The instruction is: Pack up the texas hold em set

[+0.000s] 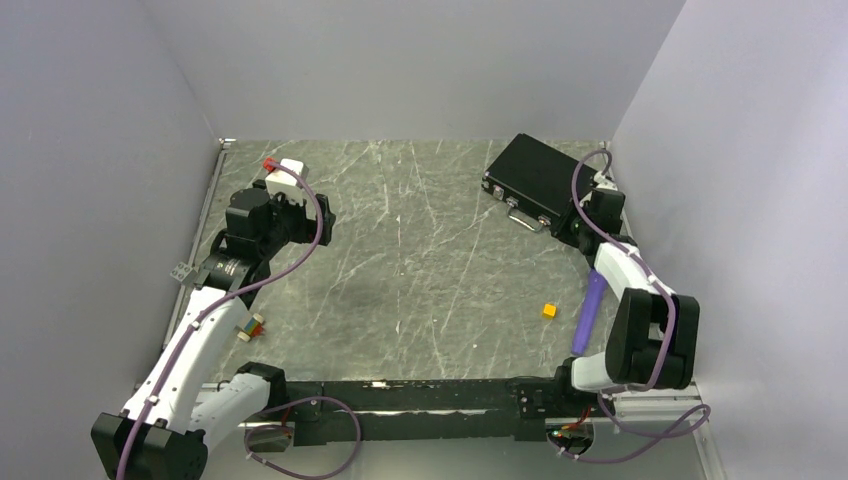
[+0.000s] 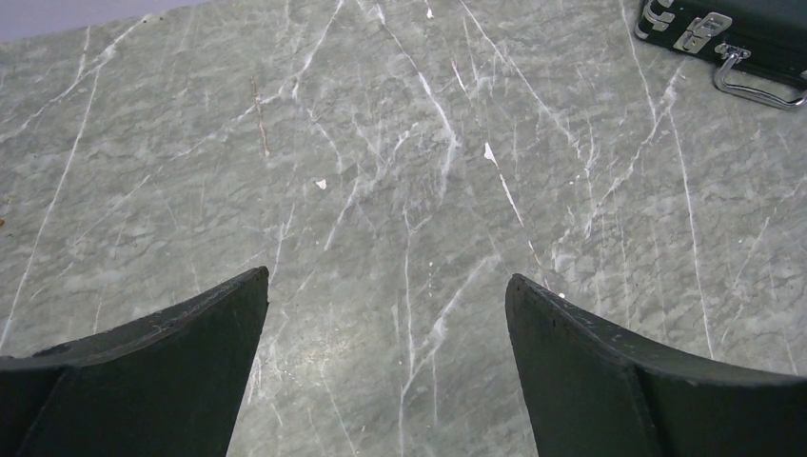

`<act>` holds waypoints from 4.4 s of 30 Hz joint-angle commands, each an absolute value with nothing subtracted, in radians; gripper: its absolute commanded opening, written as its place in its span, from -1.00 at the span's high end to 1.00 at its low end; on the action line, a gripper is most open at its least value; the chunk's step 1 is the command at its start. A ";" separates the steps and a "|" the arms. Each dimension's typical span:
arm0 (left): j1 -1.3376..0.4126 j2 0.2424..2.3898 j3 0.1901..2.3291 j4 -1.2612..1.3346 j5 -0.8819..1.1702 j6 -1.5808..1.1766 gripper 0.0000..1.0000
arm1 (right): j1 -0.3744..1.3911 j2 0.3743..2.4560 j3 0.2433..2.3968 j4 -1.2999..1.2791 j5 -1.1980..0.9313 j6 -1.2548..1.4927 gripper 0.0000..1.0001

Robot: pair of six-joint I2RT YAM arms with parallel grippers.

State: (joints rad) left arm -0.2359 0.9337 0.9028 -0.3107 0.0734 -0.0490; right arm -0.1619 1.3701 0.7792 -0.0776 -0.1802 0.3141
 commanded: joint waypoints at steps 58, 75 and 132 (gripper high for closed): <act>-0.235 0.931 0.900 -0.276 0.077 -0.057 -0.97 | -0.165 1.650 0.890 -0.059 -0.038 0.307 0.49; -0.235 0.931 0.900 -0.276 0.077 -0.057 -0.97 | -0.153 1.711 0.969 -0.075 -0.003 0.285 0.59; -0.233 0.865 0.887 -0.265 0.031 -0.031 -0.97 | -0.005 2.092 1.476 -0.008 -0.324 0.465 0.48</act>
State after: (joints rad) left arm -0.2359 0.8703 0.8791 -0.2970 0.0216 -0.0372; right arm -0.0048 2.0914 1.5089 -0.0360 -0.3313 0.4408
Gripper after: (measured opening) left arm 0.985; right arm 0.262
